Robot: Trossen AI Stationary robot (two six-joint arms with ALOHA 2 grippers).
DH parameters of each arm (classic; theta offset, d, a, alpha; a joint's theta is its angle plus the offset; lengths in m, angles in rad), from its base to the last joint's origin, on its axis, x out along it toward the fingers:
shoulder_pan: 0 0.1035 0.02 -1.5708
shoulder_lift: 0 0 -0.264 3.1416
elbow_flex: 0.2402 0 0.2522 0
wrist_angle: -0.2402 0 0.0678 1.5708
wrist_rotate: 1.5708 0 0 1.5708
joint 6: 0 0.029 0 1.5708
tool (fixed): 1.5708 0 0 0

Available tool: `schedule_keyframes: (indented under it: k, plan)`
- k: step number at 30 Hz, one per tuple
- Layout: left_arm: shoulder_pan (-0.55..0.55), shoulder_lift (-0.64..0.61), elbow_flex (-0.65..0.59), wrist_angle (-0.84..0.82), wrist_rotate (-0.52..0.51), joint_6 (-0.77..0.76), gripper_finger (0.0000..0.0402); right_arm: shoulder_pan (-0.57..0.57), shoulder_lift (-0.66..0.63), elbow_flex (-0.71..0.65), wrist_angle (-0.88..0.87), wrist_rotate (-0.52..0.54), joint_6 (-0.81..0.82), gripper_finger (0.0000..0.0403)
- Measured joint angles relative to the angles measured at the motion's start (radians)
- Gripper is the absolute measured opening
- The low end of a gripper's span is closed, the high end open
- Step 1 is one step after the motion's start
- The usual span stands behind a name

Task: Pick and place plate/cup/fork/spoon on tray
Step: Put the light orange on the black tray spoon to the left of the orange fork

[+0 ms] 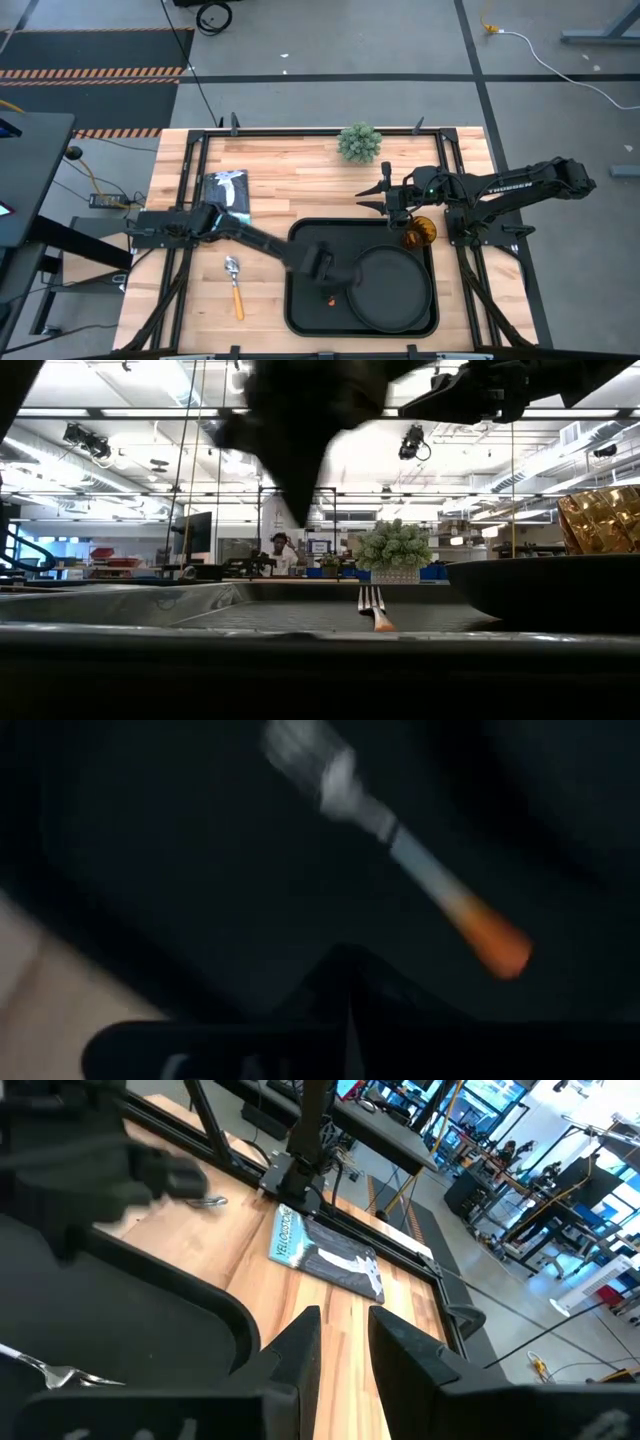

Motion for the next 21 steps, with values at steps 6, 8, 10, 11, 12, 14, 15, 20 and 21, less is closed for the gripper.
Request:
schedule_keyframes:
  k: [6,8,10,11,12,14,15,20,21]
  plan:
    - [-0.119,0.000,0.001,-0.224,-0.042,-0.244,0.0022,0.000,0.000,0.000,-0.004,0.000,-0.010,0.0093]
    - [-0.164,-0.001,0.001,-0.303,-0.090,-0.339,0.0022,0.000,0.000,0.000,0.000,0.000,-0.024,0.0093]
    - [-0.208,-0.005,0.001,-0.373,-0.145,-0.443,0.0022,0.000,0.000,0.000,0.001,0.000,-0.043,0.0093]
    - [-0.228,-0.008,0.001,-0.393,-0.163,-0.485,0.0022,0.000,0.000,0.000,0.001,0.000,-0.050,0.0093]
    - [-0.246,-0.011,0.000,-0.392,-0.170,-0.517,0.0022,0.000,0.000,0.000,0.002,0.000,-0.055,0.0093]
    - [-0.274,-0.022,-0.025,-0.389,-0.178,-0.576,0.0018,0.000,0.000,0.000,0.012,0.000,-0.065,0.0093]
    - [-0.286,-0.027,-0.038,-0.392,-0.183,-0.616,0.0016,0.000,0.000,0.000,0.020,0.000,-0.067,0.0093]
    - [-0.317,-0.090,-0.163,-0.391,-0.186,-0.759,0.0006,-0.001,0.000,0.000,0.072,-0.028,-0.089,0.0093]
    - [-0.323,-0.111,-0.194,-0.390,-0.187,-0.794,0.0006,-0.002,0.000,0.000,0.079,-0.036,-0.096,0.0093]
